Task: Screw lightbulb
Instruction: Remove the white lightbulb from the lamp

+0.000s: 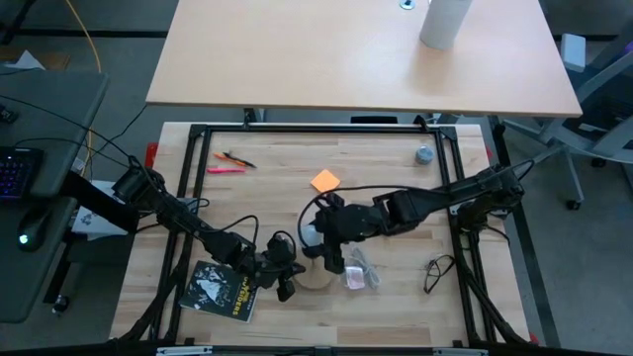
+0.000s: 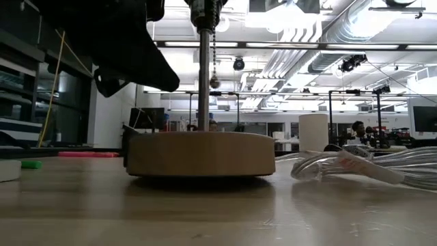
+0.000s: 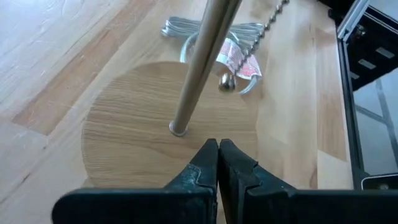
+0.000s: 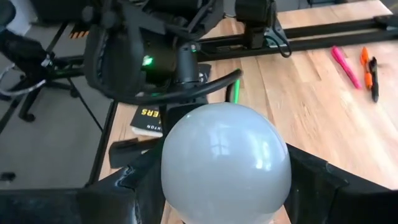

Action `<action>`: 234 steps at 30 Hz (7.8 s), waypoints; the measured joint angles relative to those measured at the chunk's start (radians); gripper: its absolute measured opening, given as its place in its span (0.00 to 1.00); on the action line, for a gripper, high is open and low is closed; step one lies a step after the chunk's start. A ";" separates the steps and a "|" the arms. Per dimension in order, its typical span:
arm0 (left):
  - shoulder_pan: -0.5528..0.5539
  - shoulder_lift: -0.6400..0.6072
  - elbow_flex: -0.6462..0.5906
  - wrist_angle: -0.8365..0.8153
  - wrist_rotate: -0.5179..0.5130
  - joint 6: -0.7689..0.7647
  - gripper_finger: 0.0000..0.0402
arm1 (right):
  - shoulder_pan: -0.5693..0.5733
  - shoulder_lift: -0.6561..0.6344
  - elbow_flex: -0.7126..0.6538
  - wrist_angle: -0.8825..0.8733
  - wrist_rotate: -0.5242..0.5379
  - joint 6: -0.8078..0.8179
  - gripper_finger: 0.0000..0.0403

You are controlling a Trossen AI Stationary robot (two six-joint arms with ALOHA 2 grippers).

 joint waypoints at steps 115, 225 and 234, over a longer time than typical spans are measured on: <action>0.221 -0.307 0.001 0.208 0.136 0.423 0.00 | 0.410 0.204 0.296 -0.759 0.388 0.694 0.00; 0.229 -0.219 -0.262 0.722 0.106 0.323 0.00 | 0.352 0.020 -0.215 0.148 0.643 0.554 0.00; 0.224 -0.207 -0.262 0.750 0.206 0.322 0.00 | 0.304 0.021 -0.215 0.246 0.601 0.441 0.00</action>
